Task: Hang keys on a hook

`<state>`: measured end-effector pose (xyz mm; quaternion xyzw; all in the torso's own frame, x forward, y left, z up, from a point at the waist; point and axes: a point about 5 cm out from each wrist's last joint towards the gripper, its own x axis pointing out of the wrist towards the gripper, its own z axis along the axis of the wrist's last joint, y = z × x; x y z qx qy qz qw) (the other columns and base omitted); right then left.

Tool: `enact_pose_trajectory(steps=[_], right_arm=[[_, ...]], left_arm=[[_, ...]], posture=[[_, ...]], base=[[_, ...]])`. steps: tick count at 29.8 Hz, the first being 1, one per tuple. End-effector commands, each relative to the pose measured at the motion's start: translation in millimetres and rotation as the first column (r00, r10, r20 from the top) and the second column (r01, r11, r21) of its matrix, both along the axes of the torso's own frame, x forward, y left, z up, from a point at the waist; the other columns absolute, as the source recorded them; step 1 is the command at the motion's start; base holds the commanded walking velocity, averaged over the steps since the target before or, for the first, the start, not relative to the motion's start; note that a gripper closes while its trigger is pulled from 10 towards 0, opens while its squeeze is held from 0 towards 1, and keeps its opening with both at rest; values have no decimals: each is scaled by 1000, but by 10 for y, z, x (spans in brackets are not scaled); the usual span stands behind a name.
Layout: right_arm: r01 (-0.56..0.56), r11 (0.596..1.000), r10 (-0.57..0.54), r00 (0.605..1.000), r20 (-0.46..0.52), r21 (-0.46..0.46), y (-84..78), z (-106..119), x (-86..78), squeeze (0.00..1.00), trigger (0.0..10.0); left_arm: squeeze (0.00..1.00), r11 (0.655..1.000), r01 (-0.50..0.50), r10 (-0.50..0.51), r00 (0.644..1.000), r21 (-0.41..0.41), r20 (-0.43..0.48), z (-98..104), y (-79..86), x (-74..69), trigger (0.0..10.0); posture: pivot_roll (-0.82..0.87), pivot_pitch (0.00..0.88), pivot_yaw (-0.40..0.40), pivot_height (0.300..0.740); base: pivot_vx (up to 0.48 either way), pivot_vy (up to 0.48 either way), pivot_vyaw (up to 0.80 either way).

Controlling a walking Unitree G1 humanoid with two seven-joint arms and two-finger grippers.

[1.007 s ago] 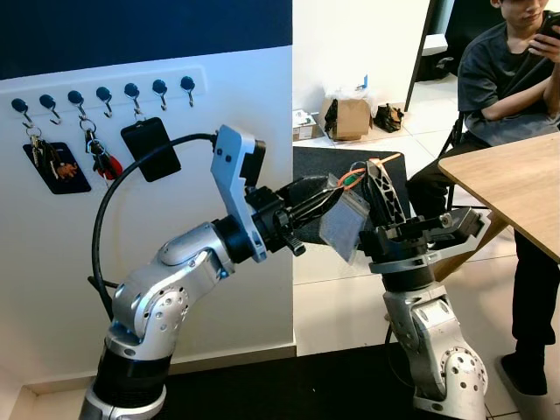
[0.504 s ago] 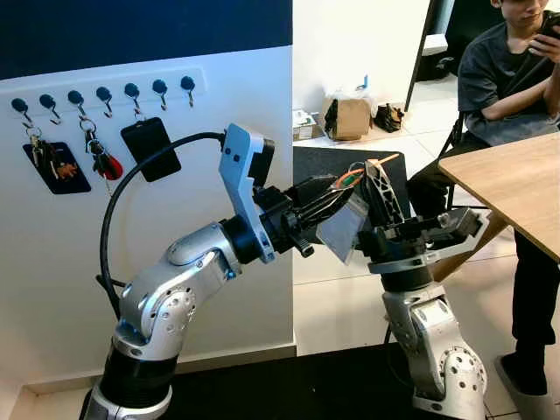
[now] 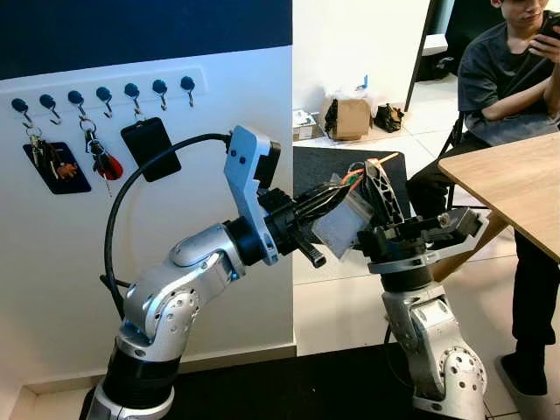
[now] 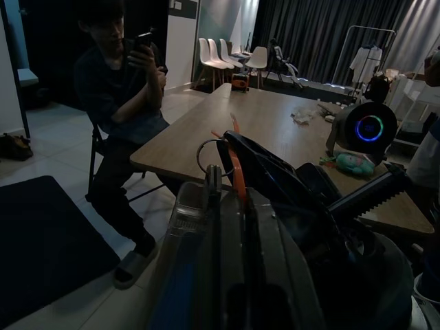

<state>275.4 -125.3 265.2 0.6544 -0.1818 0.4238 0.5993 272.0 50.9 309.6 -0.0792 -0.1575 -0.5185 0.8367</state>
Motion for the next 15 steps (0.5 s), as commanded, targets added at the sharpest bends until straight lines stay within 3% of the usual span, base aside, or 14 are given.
enact_pose_trajectory(steps=[1, 4, 5, 9, 10, 11, 13, 14, 15], right_arm=[[-16, 1000, 16, 1000, -4, -10, 46, -21, 4, 0, 10000], [-16, 1000, 16, 1000, -5, -12, 47, -23, 4, 0, 10000], [-14, 1000, 14, 1000, -7, -18, 47, -28, 5, 0, 10000], [-9, 1000, 9, 1000, -10, -27, 46, -35, 6, 0, 10000], [18, 994, -20, 1000, -18, -110, 43, -83, 5, 0, 10000], [18, 994, -20, 1000, -18, -110, 43, -83, 5, 0, 10000], [81, 951, -94, 995, -28, -298, 32, -208, -4, 0, 10000], [81, 951, -94, 995, -28, -298, 32, -208, -4, 0, 10000], [84, 949, -96, 995, -23, -302, 31, -213, -12, 1000, 10000]], left_arm=[[0, 1000, 4, -4, 1000, -2, 7, 7, -25, -5, 1333], [0, 1000, 1, -1, 1000, -3, 7, 8, -23, -3, 1333], [0, 1000, -5, 6, 1000, -3, 9, 10, -18, 0, 3529], [0, 1000, -14, 14, 1000, -4, 11, 12, -11, 5, 3529], [0, 998, -58, 58, 998, 5, 14, 18, 56, 52, 10000], [0, 998, -58, 58, 998, 5, 14, 18, 56, 52, 10000], [0, 988, -152, 152, 988, 13, 18, 43, 228, 156, 10000], [0, 988, -152, 152, 988, 13, 18, 43, 228, 156, 10000], [0, 988, -156, 156, 988, 13, 17, 44, 247, 164, 10000]], posture=[[42, 172, 97, 740], [42, 172, 97, 740], [41, 172, 96, 740], [41, 172, 96, 740], [40, 177, 95, 740], [40, 177, 95, 740], [40, 179, 98, 740], [40, 179, 98, 740], [40, 179, 98, 740]], base=[[0, 0, 0], [0, 0, 0], [0, 0, 0], [0, 0, 0], [0, 0, 0], [0, 0, 0], [0, 0, 0], [0, 0, 0], [0, 0, 0]])
